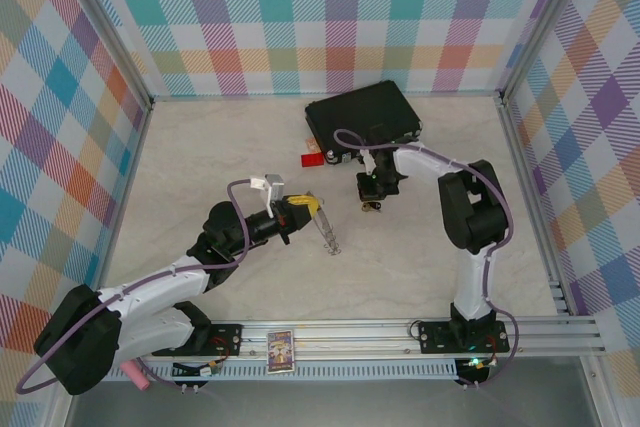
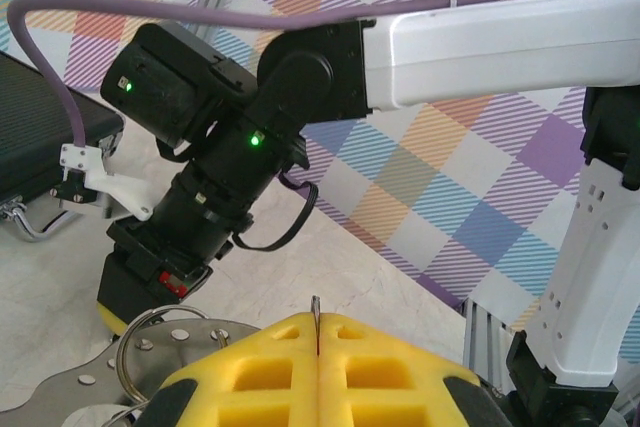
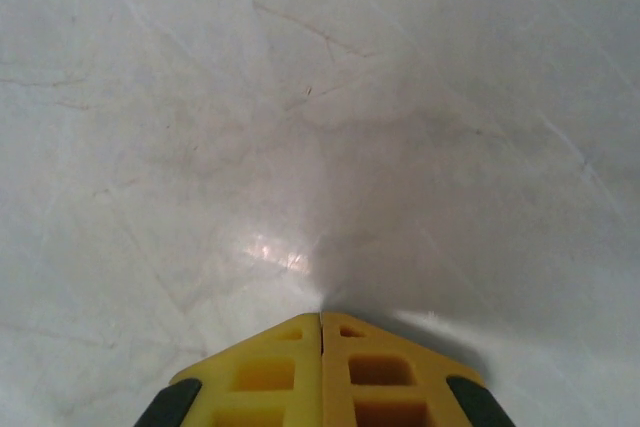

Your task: Put the keys on the keyring

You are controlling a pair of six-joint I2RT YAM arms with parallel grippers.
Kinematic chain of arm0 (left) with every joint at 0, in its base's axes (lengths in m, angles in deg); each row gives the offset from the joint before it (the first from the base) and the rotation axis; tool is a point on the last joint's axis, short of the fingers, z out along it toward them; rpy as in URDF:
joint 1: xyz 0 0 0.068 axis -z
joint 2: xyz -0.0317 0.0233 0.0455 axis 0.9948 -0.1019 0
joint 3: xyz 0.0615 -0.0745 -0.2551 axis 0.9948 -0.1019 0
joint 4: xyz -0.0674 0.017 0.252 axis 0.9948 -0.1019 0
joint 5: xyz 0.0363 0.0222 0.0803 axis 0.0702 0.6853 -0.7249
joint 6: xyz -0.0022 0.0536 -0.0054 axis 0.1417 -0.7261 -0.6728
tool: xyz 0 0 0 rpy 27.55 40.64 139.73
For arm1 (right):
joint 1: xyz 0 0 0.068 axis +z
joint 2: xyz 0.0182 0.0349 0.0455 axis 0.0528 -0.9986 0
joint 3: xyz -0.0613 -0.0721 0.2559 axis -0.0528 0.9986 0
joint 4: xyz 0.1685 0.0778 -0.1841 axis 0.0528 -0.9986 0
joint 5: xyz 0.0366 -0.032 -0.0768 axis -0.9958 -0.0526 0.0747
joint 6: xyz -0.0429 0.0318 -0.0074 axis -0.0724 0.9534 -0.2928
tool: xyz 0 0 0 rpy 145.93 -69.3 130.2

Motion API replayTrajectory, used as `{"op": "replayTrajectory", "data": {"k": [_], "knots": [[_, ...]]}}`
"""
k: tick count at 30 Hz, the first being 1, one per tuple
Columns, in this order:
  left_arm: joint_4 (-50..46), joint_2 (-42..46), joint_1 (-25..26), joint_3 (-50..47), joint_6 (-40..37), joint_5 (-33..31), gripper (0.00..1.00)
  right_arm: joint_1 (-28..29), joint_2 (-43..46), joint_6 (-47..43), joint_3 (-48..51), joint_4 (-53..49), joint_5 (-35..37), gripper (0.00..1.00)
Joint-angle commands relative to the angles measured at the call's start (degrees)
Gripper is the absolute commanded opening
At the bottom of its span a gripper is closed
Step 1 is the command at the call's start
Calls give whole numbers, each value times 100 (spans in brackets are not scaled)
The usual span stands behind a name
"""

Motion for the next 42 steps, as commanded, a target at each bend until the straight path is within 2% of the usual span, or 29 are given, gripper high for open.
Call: {"op": "replayTrajectory", "data": {"k": [1, 15, 21, 31, 37, 40, 42], "knots": [[364, -32, 94, 56, 44, 82, 0, 74, 303, 229, 362, 1091, 114, 0], [361, -125, 94, 75, 15, 92, 0, 259, 1038, 475, 2406, 4329, 564, 0], [344, -109, 94, 81, 7, 89, 0, 421, 1270, 745, 3277, 5723, 973, 0], [317, -136, 94, 81, -21, 59, 0, 644, 1310, 1299, 4170, 6958, 1541, 0], [370, -207, 94, 84, 4, 74, 0, 801, 1581, 1375, 4394, 7007, 1898, 0], [370, -224, 94, 83, 10, 73, 0, 810, 1751, 1405, 4410, 6861, 1824, 12], [370, -237, 94, 90, -3, 73, 0, 809, 1931, 1397, 4355, 6628, 1758, 25]]}}
